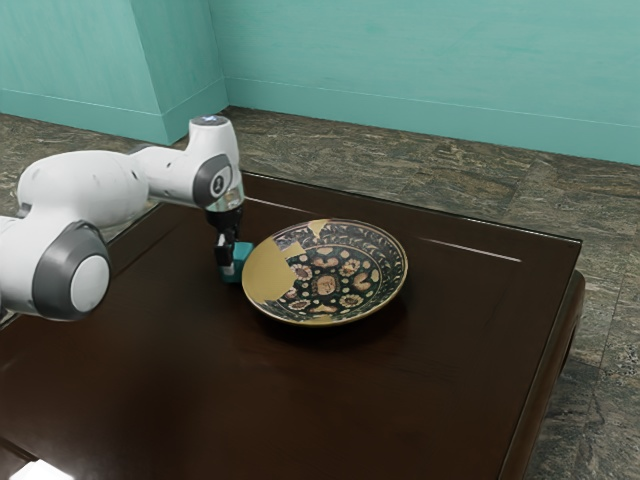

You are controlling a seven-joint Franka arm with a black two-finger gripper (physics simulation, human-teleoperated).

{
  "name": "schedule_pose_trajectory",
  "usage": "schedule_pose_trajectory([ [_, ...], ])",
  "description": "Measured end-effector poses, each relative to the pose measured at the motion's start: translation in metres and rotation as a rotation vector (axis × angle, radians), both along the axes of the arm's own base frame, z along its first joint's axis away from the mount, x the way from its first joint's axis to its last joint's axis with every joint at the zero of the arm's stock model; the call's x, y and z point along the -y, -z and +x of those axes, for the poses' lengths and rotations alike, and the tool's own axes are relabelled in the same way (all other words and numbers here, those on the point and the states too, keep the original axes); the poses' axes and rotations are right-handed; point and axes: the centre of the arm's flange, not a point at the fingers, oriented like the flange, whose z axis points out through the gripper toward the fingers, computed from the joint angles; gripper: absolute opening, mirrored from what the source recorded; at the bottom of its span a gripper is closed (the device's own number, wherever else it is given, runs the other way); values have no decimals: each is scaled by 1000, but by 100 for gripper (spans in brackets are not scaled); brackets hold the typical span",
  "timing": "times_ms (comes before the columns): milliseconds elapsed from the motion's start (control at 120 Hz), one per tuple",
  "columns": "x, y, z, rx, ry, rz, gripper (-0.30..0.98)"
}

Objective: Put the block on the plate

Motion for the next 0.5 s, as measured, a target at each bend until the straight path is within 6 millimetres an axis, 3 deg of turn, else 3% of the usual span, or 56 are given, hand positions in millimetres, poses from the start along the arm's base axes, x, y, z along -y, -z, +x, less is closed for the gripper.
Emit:
schedule_pose_trajectory([
  [75, -3, -7, 0, 8, -9, 0, 41],
  [325, -18, -60, -10, 62, -49, -16, 34],
  [425, -5, -92, -16, 89, -36, -15, 32],
  [500, 32, -113, -16, 109, 17, -7, 30],
])
